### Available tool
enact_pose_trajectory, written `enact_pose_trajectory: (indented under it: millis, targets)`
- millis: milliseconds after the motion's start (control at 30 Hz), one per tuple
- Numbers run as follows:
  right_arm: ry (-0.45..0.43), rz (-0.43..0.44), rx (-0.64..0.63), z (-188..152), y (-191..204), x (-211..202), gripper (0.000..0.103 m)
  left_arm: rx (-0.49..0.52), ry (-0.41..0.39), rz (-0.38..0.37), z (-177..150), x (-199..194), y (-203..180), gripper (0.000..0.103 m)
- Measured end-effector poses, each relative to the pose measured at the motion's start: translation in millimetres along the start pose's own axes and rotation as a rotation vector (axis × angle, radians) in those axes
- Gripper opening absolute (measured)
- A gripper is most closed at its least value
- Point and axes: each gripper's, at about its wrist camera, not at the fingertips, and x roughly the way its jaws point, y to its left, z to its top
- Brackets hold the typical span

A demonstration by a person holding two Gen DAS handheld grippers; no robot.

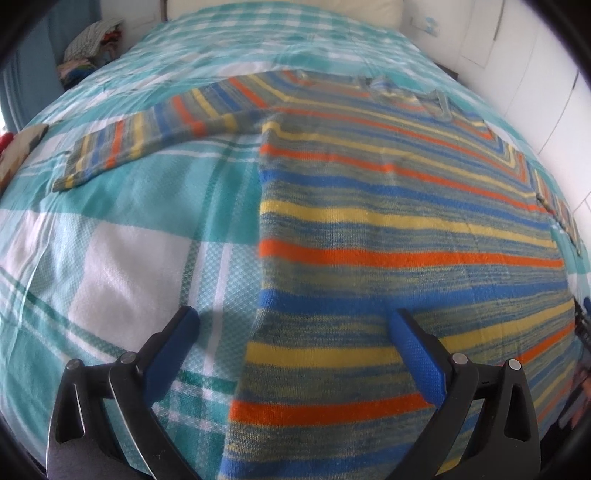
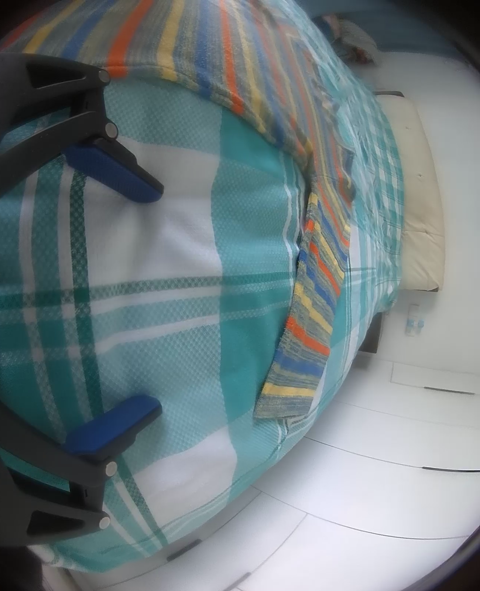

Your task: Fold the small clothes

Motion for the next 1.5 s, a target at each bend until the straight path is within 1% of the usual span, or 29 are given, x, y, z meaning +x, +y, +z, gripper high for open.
enact_pose_trajectory:
  millis: [67,100,133,200,300,333,433,567,833,1500]
  targets:
    - [-0.001,0.000,-0.001,0,0,0,0.103,-0.019,-0.035,-0.036,1,-8,1,0.102]
    - [-0.001,-0.001,-0.001,0,0,0,0.103,-0.029,-0.072,-0.058,2,-16,3,0.102]
    - [-0.001,-0.001,-0.001,0,0,0,0.103,-0.034,-0.099,-0.064,3,-21,3,0.102]
    - [-0.002,-0.003,-0.003,0,0,0,0.103,-0.036,-0.169,-0.055,4,-35,4,0.102]
    - [-0.006,-0.007,-0.005,-1,1,0,0.103,-0.047,-0.227,-0.042,5,-47,8,0.102]
    - [-0.007,-0.008,-0.006,-1,1,0,0.103,-0.057,-0.236,-0.044,5,-49,10,0.102]
    - [-0.009,-0.008,-0.007,-1,1,0,0.103,-0.083,-0.243,-0.048,5,-52,17,0.102]
    - [-0.010,-0.009,-0.008,-1,1,0,0.103,-0.093,-0.249,-0.036,4,-52,19,0.102]
    - [-0.010,-0.009,-0.008,-2,1,0,0.103,-0.076,-0.260,-0.022,3,-53,15,0.102]
    - [-0.011,-0.010,-0.009,-2,1,0,0.103,-0.059,-0.246,0.014,1,-46,12,0.102]
